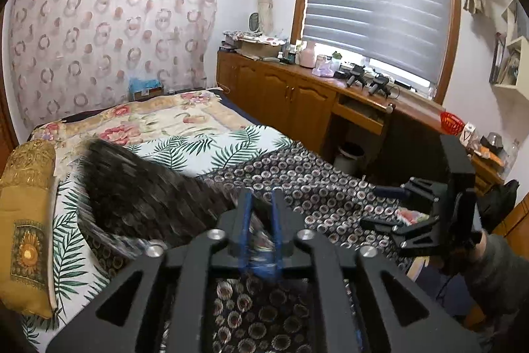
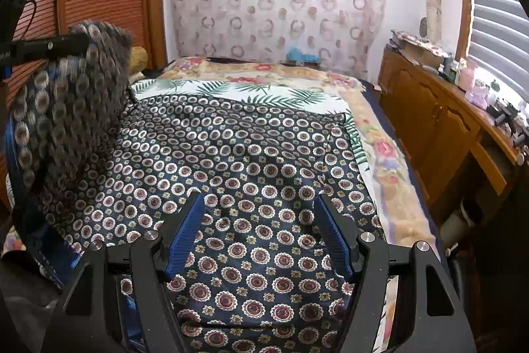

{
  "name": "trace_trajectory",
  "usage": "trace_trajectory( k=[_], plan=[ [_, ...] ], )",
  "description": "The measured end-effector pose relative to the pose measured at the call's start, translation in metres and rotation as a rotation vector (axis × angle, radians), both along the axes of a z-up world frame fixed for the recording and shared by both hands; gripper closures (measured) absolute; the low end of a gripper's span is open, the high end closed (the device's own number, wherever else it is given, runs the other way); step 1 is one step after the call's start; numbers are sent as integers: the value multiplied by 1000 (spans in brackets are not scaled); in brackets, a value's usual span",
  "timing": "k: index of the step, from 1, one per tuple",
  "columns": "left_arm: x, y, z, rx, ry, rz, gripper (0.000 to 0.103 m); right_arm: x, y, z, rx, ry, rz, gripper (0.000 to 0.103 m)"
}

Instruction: Fold small clothes

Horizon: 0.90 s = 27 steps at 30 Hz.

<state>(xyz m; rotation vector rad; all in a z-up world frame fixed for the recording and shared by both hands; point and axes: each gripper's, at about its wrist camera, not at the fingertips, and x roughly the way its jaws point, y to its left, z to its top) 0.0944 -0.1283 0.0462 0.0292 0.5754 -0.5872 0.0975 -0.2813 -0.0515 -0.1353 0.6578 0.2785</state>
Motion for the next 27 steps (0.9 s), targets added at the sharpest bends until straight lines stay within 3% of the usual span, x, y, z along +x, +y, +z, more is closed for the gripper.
trace_trajectory(
  k=[2, 8, 27],
  plan=[
    [-3, 1, -4, 7, 3, -2, 69, 0, -1, -1, -1, 3, 2, 33],
    [-9, 16, -11, 23, 5, 41, 50, 5, 7, -5, 0, 21, 20, 33],
    [-19, 77, -45, 22, 62, 169, 49, 40, 73, -9, -20, 77, 180, 33]
  ],
)
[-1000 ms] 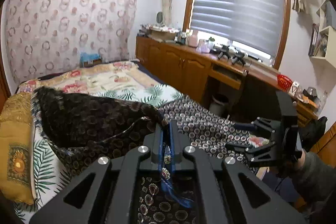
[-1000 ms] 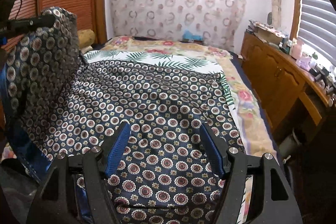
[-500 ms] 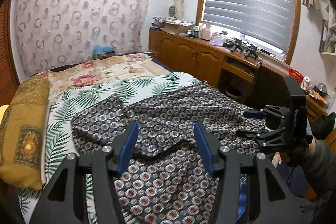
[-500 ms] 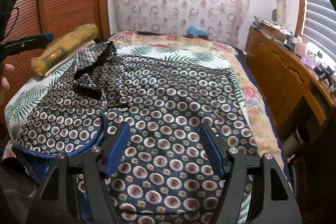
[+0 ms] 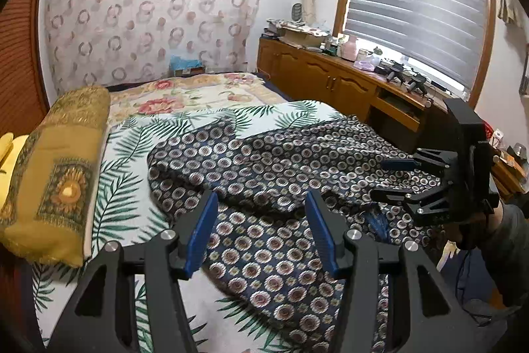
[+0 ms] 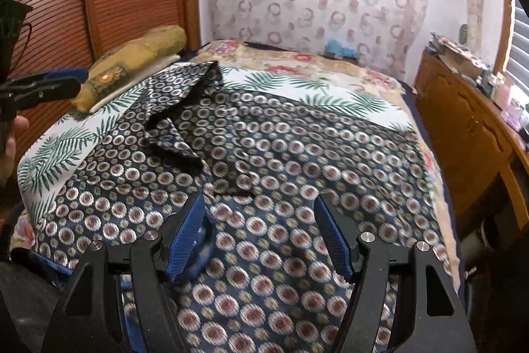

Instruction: Fold small clothes

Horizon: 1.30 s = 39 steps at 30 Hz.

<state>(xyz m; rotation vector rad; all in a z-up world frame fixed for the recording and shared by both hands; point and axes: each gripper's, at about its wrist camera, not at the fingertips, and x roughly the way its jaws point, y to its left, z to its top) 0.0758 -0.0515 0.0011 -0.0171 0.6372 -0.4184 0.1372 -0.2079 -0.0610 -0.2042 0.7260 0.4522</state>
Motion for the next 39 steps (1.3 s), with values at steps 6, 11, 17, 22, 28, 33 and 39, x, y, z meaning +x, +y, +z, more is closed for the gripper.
trace_trajectory(
  k=[6, 11, 17, 22, 28, 33, 39],
  plan=[
    [0, 7, -11, -12, 22, 14, 49, 21, 30, -9, -28, 50, 72, 33],
    [-1, 12, -16, -17, 36, 22, 49, 39, 45, -24, -83, 90, 80, 32],
    [-1, 15, -24, -25, 51, 30, 49, 55, 50, -32, -100, 126, 82, 32],
    [-2, 16, -26, -25, 59, 29, 49, 64, 49, -39, -61, 159, 92, 36],
    [-2, 14, -30, -25, 69, 28, 49, 55, 56, -37, -15, 167, 183, 85],
    [-3, 11, -30, -19, 67, 20, 49, 43, 57, -27, -2, 110, 186, 99],
    [-2, 9, -30, -19, 68, 13, 49, 24, 39, 0, 68, 27, 146, 101]
  ],
)
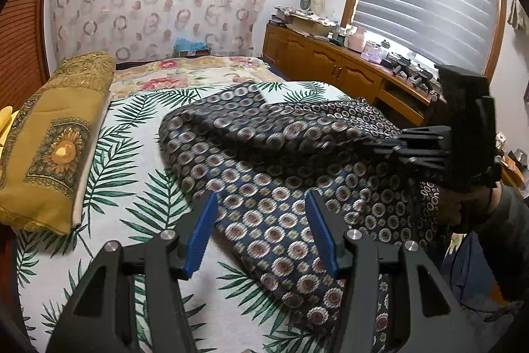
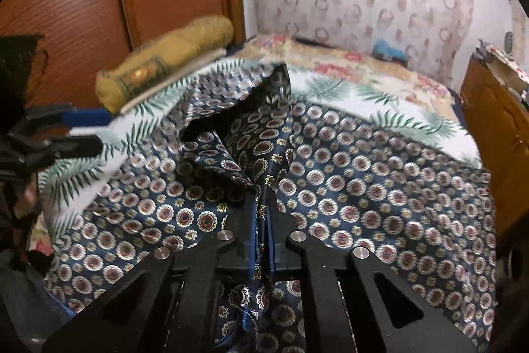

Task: Fold small clothes
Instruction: 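Lift the collar with the right gripper and fold it over the robe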

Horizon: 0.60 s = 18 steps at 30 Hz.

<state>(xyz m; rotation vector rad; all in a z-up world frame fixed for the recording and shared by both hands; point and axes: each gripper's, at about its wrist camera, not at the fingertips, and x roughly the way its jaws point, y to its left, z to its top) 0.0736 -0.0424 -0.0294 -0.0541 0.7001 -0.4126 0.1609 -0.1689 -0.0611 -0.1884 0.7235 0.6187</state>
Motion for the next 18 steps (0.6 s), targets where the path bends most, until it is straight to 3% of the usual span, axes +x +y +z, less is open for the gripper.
trace_trajectory(
  k=[8, 18],
  plan=[
    [0, -12, -1, 8, 5, -29, 49, -22, -46, 17, 18, -41, -101, 101],
    [2, -39, -1, 29, 13, -85, 49, -47, -114, 27, -59, -65, -249, 101]
  ],
)
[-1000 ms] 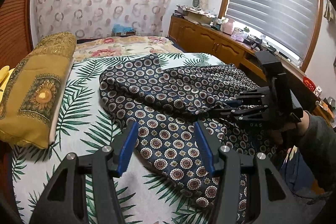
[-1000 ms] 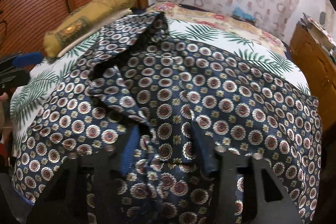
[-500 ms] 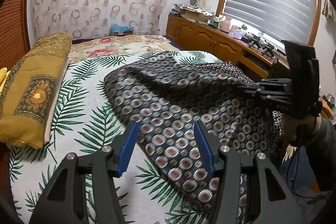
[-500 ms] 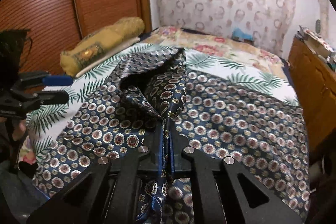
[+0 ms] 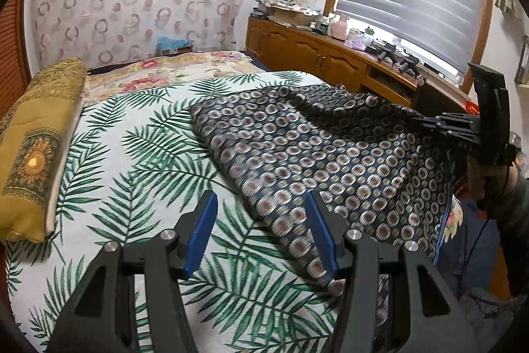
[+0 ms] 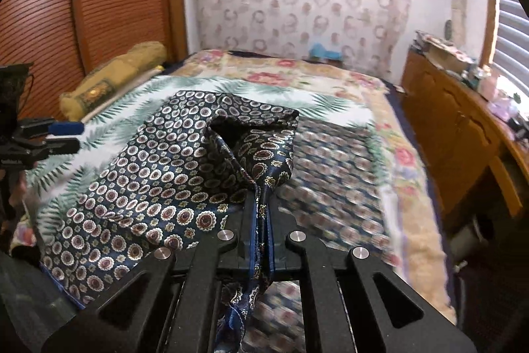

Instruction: Fold small clothes

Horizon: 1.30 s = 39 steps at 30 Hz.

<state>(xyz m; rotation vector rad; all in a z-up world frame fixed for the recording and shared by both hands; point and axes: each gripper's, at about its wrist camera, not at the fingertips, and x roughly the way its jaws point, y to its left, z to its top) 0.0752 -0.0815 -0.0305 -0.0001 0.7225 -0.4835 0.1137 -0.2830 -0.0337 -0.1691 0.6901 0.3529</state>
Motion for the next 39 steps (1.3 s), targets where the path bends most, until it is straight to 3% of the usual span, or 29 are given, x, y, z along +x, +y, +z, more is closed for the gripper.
trace_trajectory(
  k=[7, 12, 14, 21, 27, 35, 39],
  plan=[
    [3, -16, 0, 8, 6, -36, 49, -16, -39, 5, -23, -5, -90, 101],
    [8, -28, -2, 20, 15, -59, 49, -14, -53, -11, -40, 51, -138, 99],
    [10, -32, -5, 26, 22, -67, 49, -16, -55, -17, -49, 67, -153, 85],
    [14, -47, -23, 65, 70, -71, 49, -18, -68, 10, 59, 3, -184, 62],
    [22, -54, -39, 111, 107, -67, 49, 15, -56, 20, 73, -1, -157, 61],
    [25, -55, -46, 124, 118, -69, 48, 87, -43, -1, 131, 130, -120, 61],
    [24, -55, -47, 126, 110, -68, 48, 116, -39, -14, 80, 173, -131, 61]
  ],
)
